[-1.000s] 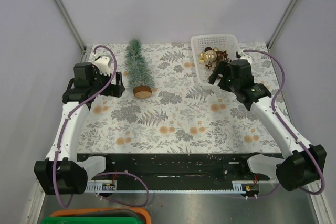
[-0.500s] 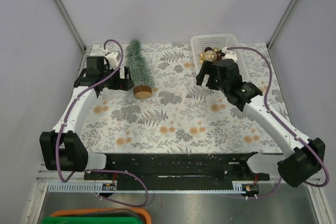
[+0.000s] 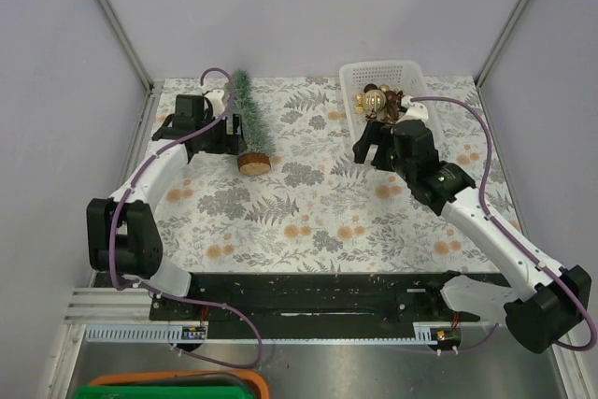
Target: Decorate the small christmas tree
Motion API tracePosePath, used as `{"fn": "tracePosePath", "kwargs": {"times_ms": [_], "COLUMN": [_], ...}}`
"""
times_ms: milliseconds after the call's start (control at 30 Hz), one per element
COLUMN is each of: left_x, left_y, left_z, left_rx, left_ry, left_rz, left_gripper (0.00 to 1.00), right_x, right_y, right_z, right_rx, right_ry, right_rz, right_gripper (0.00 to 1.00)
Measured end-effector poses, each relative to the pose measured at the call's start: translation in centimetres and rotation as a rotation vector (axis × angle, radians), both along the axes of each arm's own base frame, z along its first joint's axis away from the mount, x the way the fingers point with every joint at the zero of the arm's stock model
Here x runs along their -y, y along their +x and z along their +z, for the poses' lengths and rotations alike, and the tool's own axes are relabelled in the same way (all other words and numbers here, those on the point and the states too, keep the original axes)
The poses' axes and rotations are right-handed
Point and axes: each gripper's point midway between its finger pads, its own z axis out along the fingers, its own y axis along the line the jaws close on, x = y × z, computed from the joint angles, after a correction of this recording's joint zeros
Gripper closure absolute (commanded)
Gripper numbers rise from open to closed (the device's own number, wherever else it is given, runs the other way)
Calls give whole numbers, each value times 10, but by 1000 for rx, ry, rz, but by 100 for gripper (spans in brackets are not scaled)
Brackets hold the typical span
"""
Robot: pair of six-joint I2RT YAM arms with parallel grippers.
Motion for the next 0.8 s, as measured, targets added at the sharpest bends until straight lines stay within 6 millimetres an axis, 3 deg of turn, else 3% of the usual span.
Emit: {"fn": "tracePosePath", "kwargs": {"times_ms": [133,400,567,800], "left_x": [6,17,27,52], "left_y": [6,23,30,31], "left_z": [-9,-22,-27,-27], "left_rx": [-8,-18,2,56], "left_ry": [-9,-20,-20,10], "left_rz": [-5,-10,-31,-112], "left_gripper": [34,38,65,86], "right_x": [-4,-7,-10,-16], "right_y": [0,1,2,1], "right_z": [-4,-9,-12,-19], "right_rx": [1,9,13,4], "right_ry": [1,9,13,22], "right_rz": [9,17,25,48], "right_gripper": [7,8,9,12]}}
